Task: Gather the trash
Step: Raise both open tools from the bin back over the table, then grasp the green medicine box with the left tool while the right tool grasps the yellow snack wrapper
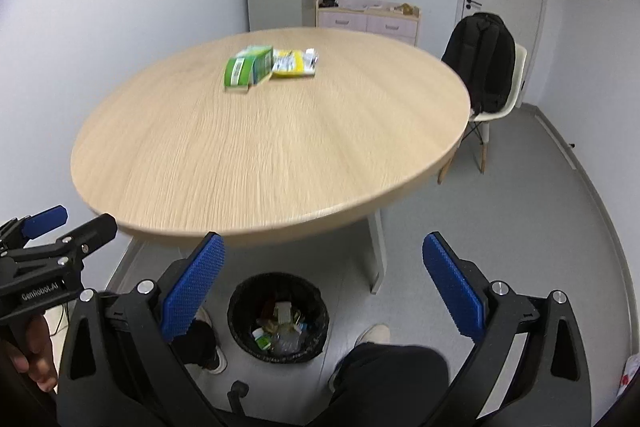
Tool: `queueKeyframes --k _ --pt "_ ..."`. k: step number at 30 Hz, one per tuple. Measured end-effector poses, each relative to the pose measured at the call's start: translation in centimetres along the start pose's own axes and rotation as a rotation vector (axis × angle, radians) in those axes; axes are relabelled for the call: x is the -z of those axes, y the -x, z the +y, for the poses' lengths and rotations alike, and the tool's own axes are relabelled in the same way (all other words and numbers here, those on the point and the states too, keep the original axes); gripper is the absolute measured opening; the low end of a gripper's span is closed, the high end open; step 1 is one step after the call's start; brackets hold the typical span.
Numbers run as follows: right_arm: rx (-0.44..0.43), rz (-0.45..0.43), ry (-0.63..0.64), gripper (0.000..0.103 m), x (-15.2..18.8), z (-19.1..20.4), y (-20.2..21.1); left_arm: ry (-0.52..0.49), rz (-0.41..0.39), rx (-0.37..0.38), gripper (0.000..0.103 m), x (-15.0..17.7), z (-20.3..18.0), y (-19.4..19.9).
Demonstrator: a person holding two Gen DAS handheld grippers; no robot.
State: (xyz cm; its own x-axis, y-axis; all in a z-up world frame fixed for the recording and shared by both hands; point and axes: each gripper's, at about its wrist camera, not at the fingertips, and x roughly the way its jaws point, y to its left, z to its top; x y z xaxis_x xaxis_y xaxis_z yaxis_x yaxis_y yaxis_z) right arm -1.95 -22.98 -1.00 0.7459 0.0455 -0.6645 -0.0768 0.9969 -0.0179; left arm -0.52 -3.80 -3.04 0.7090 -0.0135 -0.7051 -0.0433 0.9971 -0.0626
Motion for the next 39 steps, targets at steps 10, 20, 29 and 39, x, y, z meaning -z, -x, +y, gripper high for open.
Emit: queueKeyframes --k 10,20,29,39 --pt "0.018 -0.028 -0.035 0.095 -5.7 -2.0 -0.9 -0.014 0.001 -0.014 0.097 -4.9 -0.5 -2.2" --pt "0.020 -0.010 -0.041 0.095 -10.5 -3.7 -5.5 -0.017 0.041 -0.020 0.097 -9.8 -1.2 -7.4" --pt "0.016 0.020 -0.032 0.095 -14.5 -3.8 -11.3 -0.034 0.070 -0.015 0.097 -14.6 -2.3 -12.6" --pt "0.024 0.038 -0.047 0.095 -18.0 -5.2 -16.3 -0.056 0.098 -0.046 0.096 -19.4 -3.5 -18.2"
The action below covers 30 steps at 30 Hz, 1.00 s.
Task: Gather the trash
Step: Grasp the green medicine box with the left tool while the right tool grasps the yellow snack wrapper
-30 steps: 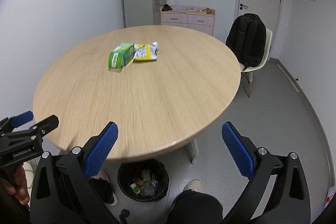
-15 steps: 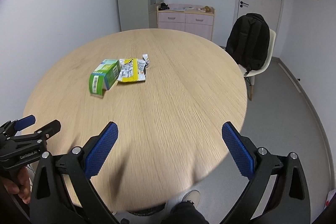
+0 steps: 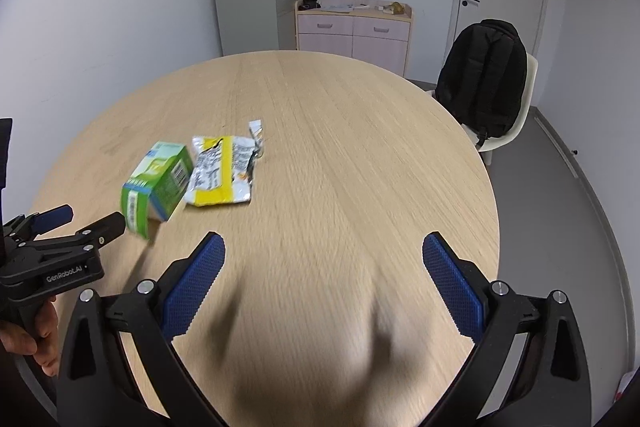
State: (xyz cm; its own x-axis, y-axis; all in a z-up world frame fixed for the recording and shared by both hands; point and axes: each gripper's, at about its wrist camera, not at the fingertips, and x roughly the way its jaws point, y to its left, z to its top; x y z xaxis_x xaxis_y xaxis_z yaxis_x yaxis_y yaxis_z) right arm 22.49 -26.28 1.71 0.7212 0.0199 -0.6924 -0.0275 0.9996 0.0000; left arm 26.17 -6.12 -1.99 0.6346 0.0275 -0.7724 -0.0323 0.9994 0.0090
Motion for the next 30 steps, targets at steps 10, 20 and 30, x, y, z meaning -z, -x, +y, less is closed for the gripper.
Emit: queueKeyframes --k 10,20,30 --pt "0.004 0.028 0.016 0.095 -1.9 0.6 -3.1 -0.019 0.036 0.005 0.087 -2.6 -0.2 -3.7" --pt "-0.022 0.058 0.038 0.095 -4.1 3.5 -5.9 -0.024 0.074 0.048 0.046 -3.3 1.5 -5.3" --pt "-0.068 0.112 0.089 0.095 -6.0 9.3 -9.6 0.039 0.066 0.010 0.046 -3.0 7.4 -3.6"
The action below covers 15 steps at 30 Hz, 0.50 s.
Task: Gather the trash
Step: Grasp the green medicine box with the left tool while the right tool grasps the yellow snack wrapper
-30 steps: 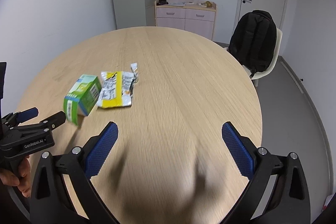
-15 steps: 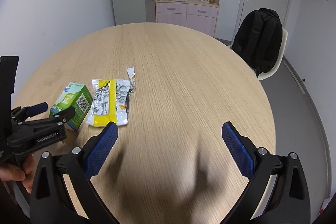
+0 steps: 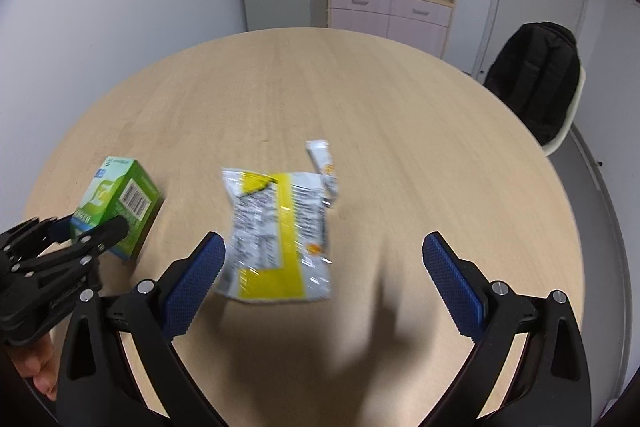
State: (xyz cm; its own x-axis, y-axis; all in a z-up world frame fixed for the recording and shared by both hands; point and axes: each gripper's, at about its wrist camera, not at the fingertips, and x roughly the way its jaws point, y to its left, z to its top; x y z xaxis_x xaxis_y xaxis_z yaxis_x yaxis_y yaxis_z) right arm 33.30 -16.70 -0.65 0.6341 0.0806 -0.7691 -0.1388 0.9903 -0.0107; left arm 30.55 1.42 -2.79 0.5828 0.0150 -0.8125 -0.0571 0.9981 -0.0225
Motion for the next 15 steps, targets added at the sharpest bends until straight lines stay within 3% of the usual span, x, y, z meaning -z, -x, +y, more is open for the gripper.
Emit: queueKeyframes --k 6,15 --pt "0.016 0.039 0.008 0.095 -1.3 2.0 -2.6 0.021 0.003 -0.014 0.046 0.4 2.2 0.4" --pt "0.022 0.109 -0.012 0.085 -2.1 1.7 -5.2 0.027 0.011 -0.004 0.046 0.9 3.0 0.3"
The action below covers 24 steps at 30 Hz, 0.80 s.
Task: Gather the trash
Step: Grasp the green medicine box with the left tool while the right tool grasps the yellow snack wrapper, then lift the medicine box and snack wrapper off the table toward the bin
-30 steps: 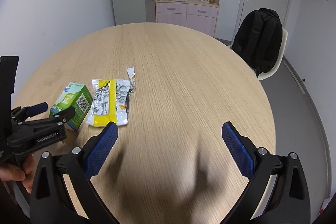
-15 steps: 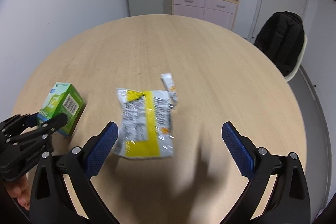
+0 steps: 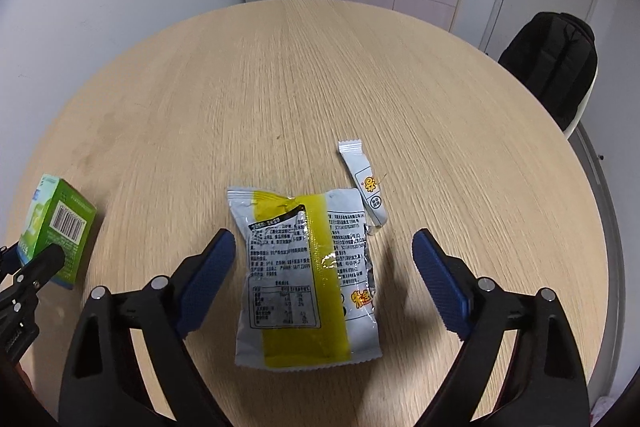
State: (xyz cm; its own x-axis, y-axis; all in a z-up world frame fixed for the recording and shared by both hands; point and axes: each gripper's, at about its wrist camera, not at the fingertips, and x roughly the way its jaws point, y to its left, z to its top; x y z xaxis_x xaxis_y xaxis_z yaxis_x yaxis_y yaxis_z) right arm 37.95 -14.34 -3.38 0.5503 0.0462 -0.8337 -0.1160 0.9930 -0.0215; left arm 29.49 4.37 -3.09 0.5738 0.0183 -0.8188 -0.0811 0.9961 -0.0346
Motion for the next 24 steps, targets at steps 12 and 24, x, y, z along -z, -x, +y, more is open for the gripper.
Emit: queueKeyframes --k 12,24 --pt "-0.001 0.067 -0.001 0.044 0.8 0.2 -1.3 0.007 0.013 0.023 0.046 -0.1 0.4 -0.6" --pt "0.014 0.021 -0.018 0.014 3.1 -0.6 2.2 0.006 -0.006 0.028 0.046 1.6 -0.1 1.6"
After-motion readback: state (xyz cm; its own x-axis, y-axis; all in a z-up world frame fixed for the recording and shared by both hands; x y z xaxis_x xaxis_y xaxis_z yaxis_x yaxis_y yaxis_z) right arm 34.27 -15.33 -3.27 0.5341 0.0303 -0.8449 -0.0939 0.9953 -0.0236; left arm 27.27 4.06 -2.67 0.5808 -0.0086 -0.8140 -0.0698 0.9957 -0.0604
